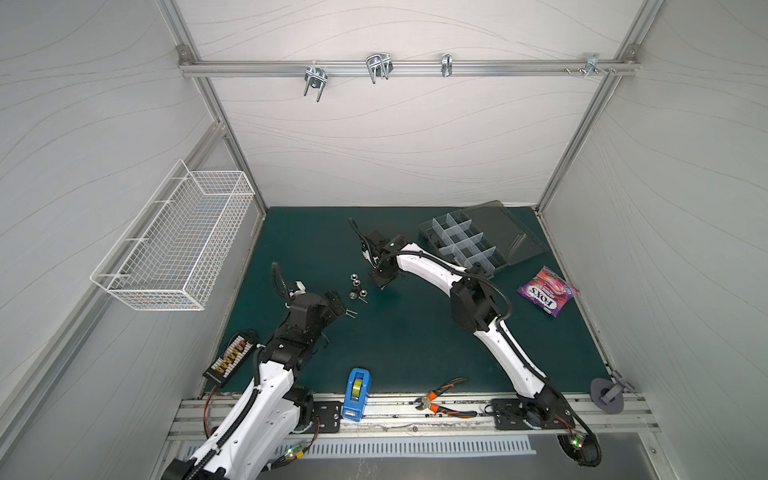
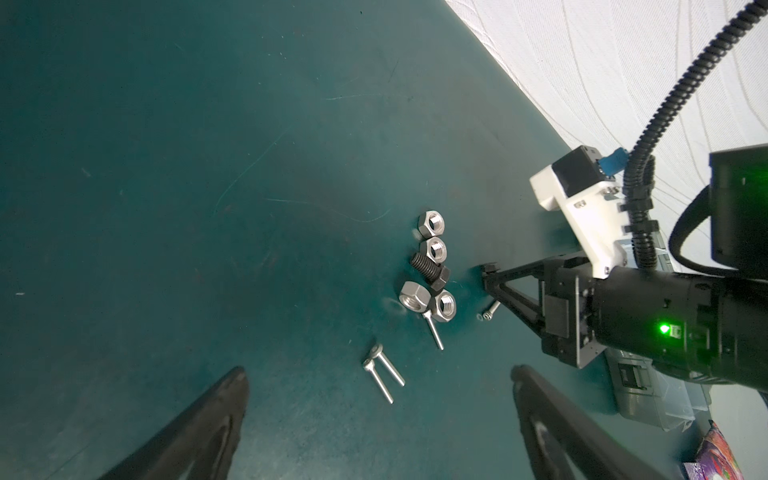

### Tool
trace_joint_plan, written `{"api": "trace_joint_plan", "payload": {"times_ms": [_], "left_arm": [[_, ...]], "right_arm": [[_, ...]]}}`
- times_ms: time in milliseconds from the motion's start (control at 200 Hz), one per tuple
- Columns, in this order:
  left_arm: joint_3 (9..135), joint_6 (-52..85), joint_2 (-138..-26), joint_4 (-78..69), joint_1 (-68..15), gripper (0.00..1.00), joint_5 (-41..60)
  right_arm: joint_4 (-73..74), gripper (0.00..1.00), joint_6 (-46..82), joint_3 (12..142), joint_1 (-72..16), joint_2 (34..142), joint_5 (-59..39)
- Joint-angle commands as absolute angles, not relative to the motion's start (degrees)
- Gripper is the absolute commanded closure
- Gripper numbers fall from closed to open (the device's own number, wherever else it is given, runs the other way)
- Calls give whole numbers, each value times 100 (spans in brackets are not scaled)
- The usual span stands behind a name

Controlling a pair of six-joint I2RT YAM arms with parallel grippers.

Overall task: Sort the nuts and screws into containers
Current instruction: 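Carry the black bolt with the right gripper over the organizer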

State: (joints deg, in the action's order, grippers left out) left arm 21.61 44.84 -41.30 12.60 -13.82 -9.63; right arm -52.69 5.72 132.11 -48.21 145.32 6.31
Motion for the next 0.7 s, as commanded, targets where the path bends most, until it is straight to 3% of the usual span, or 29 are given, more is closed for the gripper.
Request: {"api": "trace_joint_plan", "payload": {"times_ms": [0,695], "left_arm": [[2177,4560,-4083,1221,-1389,0,-1029],[2329,4534,-4113,1239,-1389,0,-1012]], "right_arm": [[-5425,100,523,13196,-4600,13923,613],[-5384,100,401,13082,-2842,13306,1014]]}}
